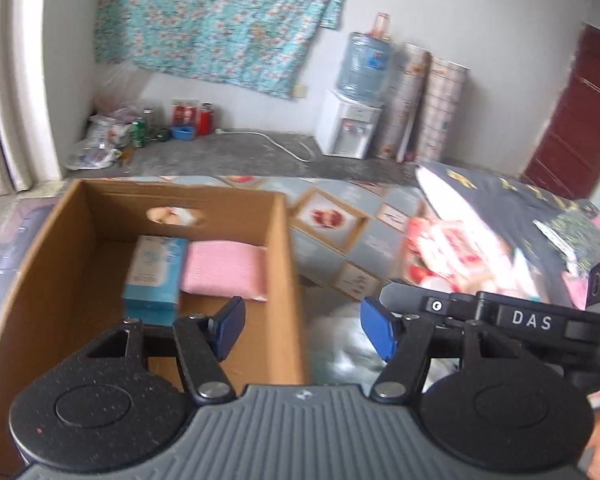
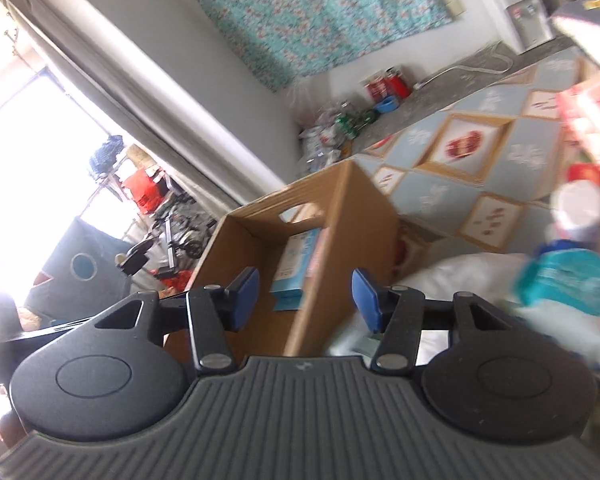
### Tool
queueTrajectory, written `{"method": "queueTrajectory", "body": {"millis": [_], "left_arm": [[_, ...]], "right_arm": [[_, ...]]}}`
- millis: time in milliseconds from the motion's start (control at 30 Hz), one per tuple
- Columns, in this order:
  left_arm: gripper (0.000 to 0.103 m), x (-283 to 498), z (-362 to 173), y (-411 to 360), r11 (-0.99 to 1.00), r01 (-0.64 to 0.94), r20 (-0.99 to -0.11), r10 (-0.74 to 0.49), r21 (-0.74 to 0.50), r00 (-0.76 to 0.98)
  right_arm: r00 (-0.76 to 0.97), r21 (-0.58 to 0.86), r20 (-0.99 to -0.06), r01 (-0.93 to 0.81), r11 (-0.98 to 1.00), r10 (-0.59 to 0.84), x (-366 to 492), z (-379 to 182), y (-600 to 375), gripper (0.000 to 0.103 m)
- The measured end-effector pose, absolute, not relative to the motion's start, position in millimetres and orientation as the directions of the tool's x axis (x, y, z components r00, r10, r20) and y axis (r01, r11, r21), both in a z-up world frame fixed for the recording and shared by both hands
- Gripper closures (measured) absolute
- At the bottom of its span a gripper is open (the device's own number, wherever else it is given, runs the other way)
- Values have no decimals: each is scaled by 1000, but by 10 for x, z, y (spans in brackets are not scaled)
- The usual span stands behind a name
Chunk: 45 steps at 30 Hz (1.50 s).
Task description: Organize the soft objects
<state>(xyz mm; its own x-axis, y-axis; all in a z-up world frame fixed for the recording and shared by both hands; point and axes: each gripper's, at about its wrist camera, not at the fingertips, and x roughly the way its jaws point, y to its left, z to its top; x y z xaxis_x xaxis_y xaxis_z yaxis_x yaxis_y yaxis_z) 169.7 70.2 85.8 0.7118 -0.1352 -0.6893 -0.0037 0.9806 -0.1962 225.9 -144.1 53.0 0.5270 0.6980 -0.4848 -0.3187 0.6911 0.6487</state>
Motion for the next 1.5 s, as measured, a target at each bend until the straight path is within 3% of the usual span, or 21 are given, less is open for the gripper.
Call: {"method": "queueTrajectory", "body": {"millis": [533, 733, 967, 1233, 1500], "left_arm": [[41, 1722, 311, -726, 941, 204, -695, -336, -268, 636], [44, 1967, 288, -1011, 939, 221, -704, -343, -262, 622], [43, 2548, 513, -1529, 880, 362, -667, -470, -307, 578], [45, 3252, 187, -2254, 821, 440, -746, -539, -363, 390], [62, 3627, -123, -2458, 833, 396, -803, -515, -386, 302]], "right_arm": [[642, 529, -619, -84, 845, 452, 1762, 47, -3306, 49], [701, 503, -587, -76, 861, 405, 1787, 207, -3668, 49], [770, 536, -556, 42, 843, 315, 2211, 323, -4330, 36], [640, 610, -671, 189, 770, 374, 3126, -142, -4868, 36], [546, 638, -708, 223, 737, 448, 3438, -474, -4838, 38]]}}
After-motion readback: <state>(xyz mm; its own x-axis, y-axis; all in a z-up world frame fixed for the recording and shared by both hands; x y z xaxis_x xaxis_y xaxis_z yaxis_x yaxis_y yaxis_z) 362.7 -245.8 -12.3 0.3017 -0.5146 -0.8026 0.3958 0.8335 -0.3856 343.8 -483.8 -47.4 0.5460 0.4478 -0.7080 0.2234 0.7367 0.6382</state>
